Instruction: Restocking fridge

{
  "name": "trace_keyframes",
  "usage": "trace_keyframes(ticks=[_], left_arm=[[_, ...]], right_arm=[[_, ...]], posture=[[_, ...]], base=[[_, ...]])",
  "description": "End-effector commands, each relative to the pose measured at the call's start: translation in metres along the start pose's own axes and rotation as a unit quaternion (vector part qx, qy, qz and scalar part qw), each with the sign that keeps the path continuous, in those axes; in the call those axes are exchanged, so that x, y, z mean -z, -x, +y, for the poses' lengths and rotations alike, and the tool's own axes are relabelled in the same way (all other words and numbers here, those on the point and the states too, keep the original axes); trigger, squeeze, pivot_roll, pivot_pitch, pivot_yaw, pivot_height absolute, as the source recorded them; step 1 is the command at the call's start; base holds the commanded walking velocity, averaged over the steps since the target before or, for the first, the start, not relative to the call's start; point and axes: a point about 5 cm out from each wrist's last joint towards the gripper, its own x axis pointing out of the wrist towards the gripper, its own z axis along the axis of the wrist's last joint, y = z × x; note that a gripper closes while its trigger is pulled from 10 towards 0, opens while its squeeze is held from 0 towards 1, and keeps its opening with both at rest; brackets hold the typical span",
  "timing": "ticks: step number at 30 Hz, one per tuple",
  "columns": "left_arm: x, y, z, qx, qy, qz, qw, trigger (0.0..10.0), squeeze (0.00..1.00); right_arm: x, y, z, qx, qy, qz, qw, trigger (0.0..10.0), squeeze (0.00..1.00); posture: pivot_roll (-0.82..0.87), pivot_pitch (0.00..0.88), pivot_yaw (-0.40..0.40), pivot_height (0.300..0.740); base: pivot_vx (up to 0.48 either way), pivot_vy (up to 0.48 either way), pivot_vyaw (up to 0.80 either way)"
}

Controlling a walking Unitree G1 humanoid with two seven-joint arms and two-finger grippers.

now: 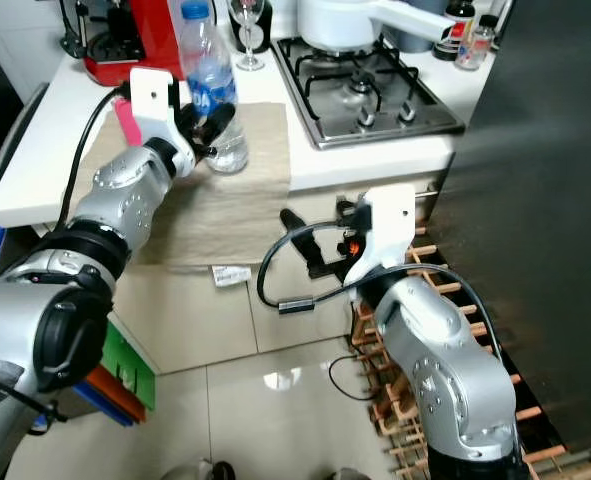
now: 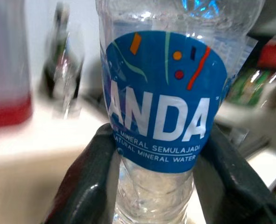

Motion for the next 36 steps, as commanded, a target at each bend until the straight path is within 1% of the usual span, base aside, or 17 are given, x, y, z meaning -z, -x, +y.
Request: trace_keyframes(ticks=[1,2,3,4,5,7,10,11,12,13,14,15,16,17,19,24,36], left_arm=[[-0.011,0.010,-0.004,0.026,-0.020,-0.037,0.999,0.0,0.00],[-0.011,0.010,-0.004,0.026,-0.020,-0.037,0.999,0.0,0.00],[-0.010,0.016,-0.007,0.035,-0.033,-0.042,0.998,0.0,0.00],[-0.009,0.025,-0.012,0.038,-0.040,-0.052,0.997,8.1,0.00],[-0.009,0.033,-0.016,0.036,-0.050,-0.058,0.996,10.0,0.00],[-0.014,0.046,-0.026,0.031,-0.054,-0.081,0.995,10.0,0.00],[-0.022,0.064,-0.033,0.005,-0.076,-0.114,0.991,10.0,0.00],[-0.022,0.064,-0.033,0.005,-0.076,-0.114,0.991,10.0,0.00],[-0.016,0.079,-0.036,-0.029,-0.086,-0.110,0.990,10.0,0.00],[-0.013,0.086,-0.037,-0.042,-0.086,-0.103,0.990,10.0,0.00],[-0.013,0.086,-0.037,-0.042,-0.086,-0.103,0.990,10.0,0.00],[-0.008,0.092,-0.038,-0.057,-0.085,-0.097,0.990,10.0,0.00],[-0.008,0.092,-0.038,-0.057,-0.085,-0.097,0.990,10.0,0.00],[0.002,0.101,-0.042,-0.089,-0.068,-0.073,0.991,10.0,0.00],[0.009,0.104,-0.041,-0.116,-0.065,-0.056,0.990,10.0,0.00],[0.021,0.104,-0.031,-0.148,-0.074,-0.025,0.986,10.0,0.00],[0.028,0.096,-0.033,-0.158,-0.075,-0.008,0.984,10.0,0.00]], right_arm=[[0.005,-0.004,-0.002,-0.012,0.005,0.008,1.000,10.0,0.41],[0.005,-0.004,-0.002,-0.012,0.005,0.008,1.000,10.0,0.41],[0.006,-0.005,-0.002,-0.015,0.005,0.009,1.000,10.0,0.40],[0.008,-0.008,-0.004,-0.015,0.005,0.008,1.000,10.0,0.41],[0.010,-0.010,-0.006,-0.015,0.007,0.008,1.000,10.0,0.40],[0.011,-0.014,-0.011,-0.009,0.017,0.000,1.000,10.0,0.40],[0.002,-0.017,-0.031,0.079,0.043,-0.045,0.995,10.0,0.40],[0.002,-0.017,-0.031,0.079,0.043,-0.045,0.995,10.0,0.40],[-0.005,-0.018,-0.049,0.143,0.050,-0.075,0.986,10.0,0.39],[-0.007,-0.018,-0.054,0.160,0.052,-0.084,0.982,10.0,0.39],[-0.007,-0.018,-0.054,0.160,0.052,-0.084,0.982,10.0,0.39],[-0.009,-0.019,-0.058,0.173,0.054,-0.094,0.979,10.0,0.39],[-0.009,-0.019,-0.058,0.173,0.054,-0.094,0.979,10.0,0.39],[-0.011,-0.020,-0.062,0.192,0.067,-0.108,0.973,10.0,0.38],[-0.009,-0.022,-0.060,0.199,0.085,-0.117,0.969,10.0,0.38],[0.003,-0.027,-0.052,0.197,0.070,-0.118,0.971,10.0,0.38],[0.012,-0.031,-0.049,0.189,0.066,-0.113,0.973,10.0,0.38]], posture=[[-0.17,0.000,0.034,0.740],[-0.17,0.000,0.034,0.740],[-0.15,0.000,0.033,0.740],[-0.12,0.000,0.027,0.740],[-0.11,0.000,0.022,0.740],[-0.08,0.000,0.007,0.740],[-0.06,0.000,-0.008,0.740],[-0.06,0.000,-0.008,0.740],[-0.03,0.000,-0.030,0.740],[-0.03,0.000,-0.032,0.740],[-0.03,0.000,-0.032,0.740],[-0.02,0.000,-0.038,0.740],[-0.02,0.000,-0.038,0.740],[-0.02,0.000,-0.043,0.740],[-0.01,0.000,-0.042,0.740],[-0.03,0.000,-0.024,0.740],[-0.05,0.000,-0.014,0.740]], base=[[0.000,0.000,0.00],[0.000,0.000,0.00],[0.000,0.000,0.00],[0.000,0.000,0.00],[0.000,0.000,0.00],[0.000,0.000,0.00],[0.000,0.000,0.00],[0.000,0.000,0.00],[0.000,0.000,0.00],[0.000,0.000,0.00],[0.000,0.000,0.00],[0.000,0.000,0.00],[0.000,0.000,0.00],[0.000,0.000,0.00],[0.000,0.000,0.00],[-0.330,0.000,0.00],[-0.480,0.000,0.00]])
